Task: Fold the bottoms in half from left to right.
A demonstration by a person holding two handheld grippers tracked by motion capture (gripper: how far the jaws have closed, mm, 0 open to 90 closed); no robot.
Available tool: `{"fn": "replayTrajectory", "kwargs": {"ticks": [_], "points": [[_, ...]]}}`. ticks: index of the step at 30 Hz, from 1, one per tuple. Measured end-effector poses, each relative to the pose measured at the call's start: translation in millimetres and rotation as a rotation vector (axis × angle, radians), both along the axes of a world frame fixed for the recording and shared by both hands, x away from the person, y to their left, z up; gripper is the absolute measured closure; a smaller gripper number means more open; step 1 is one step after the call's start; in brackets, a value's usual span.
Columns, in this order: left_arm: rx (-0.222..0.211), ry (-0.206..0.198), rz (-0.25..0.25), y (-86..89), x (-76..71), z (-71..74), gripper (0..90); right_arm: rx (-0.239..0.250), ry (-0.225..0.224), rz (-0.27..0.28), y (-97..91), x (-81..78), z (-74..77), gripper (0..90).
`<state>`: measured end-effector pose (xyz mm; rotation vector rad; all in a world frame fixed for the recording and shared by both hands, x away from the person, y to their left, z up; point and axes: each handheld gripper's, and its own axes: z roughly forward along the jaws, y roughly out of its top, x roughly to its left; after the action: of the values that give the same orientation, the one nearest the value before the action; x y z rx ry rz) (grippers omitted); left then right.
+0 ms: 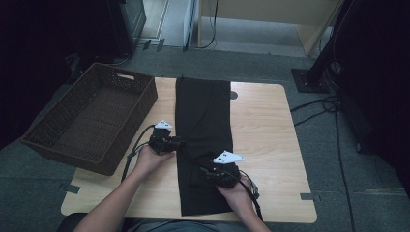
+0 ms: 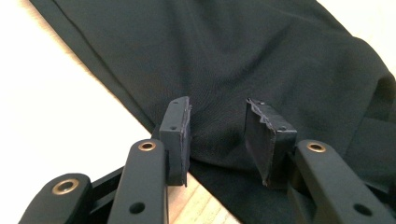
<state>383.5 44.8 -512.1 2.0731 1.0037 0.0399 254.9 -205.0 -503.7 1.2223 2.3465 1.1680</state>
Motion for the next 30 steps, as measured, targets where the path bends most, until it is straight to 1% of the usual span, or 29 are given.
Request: {"fn": "replayTrajectory", "kwargs": {"ticks": [1, 2, 3, 4, 6, 7, 9, 11, 13, 14, 15, 16, 17, 18, 19, 20, 22, 24, 27, 28, 30], "points": [[-0.002, 0.003, 0.001, 0.1, 0.2, 0.1, 60.8, -0.014, 0.016, 0.0, -0.4, 0.5, -3.2, 68.1], [-0.003, 0.005, 0.002, 0.2, 0.4, 0.1, 60.8, -0.017, 0.039, 0.007, -1.5, 1.4, -5.8, 78.6], [-0.004, 0.006, 0.002, 0.2, 0.5, 0.1, 60.8, -0.004, 0.058, 0.005, -1.0, 0.4, -5.7, 86.7], [-0.004, 0.006, 0.003, 0.2, 0.5, 0.1, 60.7, 0.009, 0.064, 0.027, 0.9, -1.8, -3.5, 89.7], [-0.005, 0.011, 0.002, 0.4, 1.0, 0.3, 60.7, 0.023, 0.059, 0.088, 9.9, -9.0, 3.0, 90.0], [-0.003, 0.013, 0.001, 0.4, 1.2, 0.6, 60.7, 0.03, 0.062, 0.125, 18.2, -14.2, 6.5, 89.9], [-0.002, 0.017, -0.004, 0.0, 1.5, 1.0, 60.7, 0.034, 0.063, 0.173, 30.7, -21.9, 9.0, 90.0], [0.001, 0.027, -0.014, -0.6, 1.1, 1.6, 60.8, 0.034, 0.061, 0.204, 45.5, -29.7, 9.0, 90.0], [0.011, 0.015, -0.016, -2.2, 0.0, 1.7, 60.7, 0.063, 0.068, 0.219, 58.0, -33.3, 7.2, 89.2], [0.016, 0.008, -0.016, -2.8, -0.4, 1.7, 60.6, 0.079, 0.079, 0.238, 63.5, -33.2, 6.4, 88.5], [0.017, 0.005, -0.016, -3.2, -0.7, 1.7, 60.6, 0.093, 0.087, 0.255, 69.0, -32.7, 5.9, 86.4], [0.018, 0.003, -0.018, -3.2, -0.8, 1.7, 60.7, 0.112, 0.091, 0.272, 74.7, -32.4, 5.4, 81.0], [0.019, 0.001, -0.02, -2.8, -0.7, 1.6, 60.7, 0.11, 0.08, 0.287, 79.0, -32.0, 6.0, 77.4], [0.018, 0.0, -0.021, -2.5, -0.5, 1.5, 60.8, 0.103, 0.054, 0.279, 80.7, -32.1, 7.5, 76.9], [0.018, 0.0, -0.021, -2.5, -0.5, 1.5, 60.8, 0.106, 0.036, 0.27, 78.7, -30.3, 9.9, 76.6], [0.02, -0.001, -0.023, -2.0, -0.3, 1.5, 60.9, 0.11, 0.02, 0.242, 71.7, -26.8, 13.3, 76.6], [0.025, -0.006, -0.024, -1.7, -0.2, 1.6, 61.0, 0.102, 0.004, 0.195, 56.7, -21.0, 17.1, 76.6], [0.033, -0.012, -0.021, -0.7, 0.4, 1.9, 61.0, 0.099, 0.004, 0.139, 35.8, -14.7, 19.4, 78.6], [0.03, -0.015, -0.006, 1.1, 2.2, 1.6, 61.1, 0.071, 0.006, 0.072, 8.5, -12.3, 19.6, 83.9], [0.028, -0.012, -0.002, 1.4, 2.7, 1.5, 61.2, 0.057, 0.005, 0.056, 1.6, -12.8, 18.0, 84.6], [0.032, -0.01, -0.002, 1.4, 3.3, 1.8, 61.2, 0.049, 0.022, 0.034, -7.0, -14.5, 11.9, 83.3]]}}
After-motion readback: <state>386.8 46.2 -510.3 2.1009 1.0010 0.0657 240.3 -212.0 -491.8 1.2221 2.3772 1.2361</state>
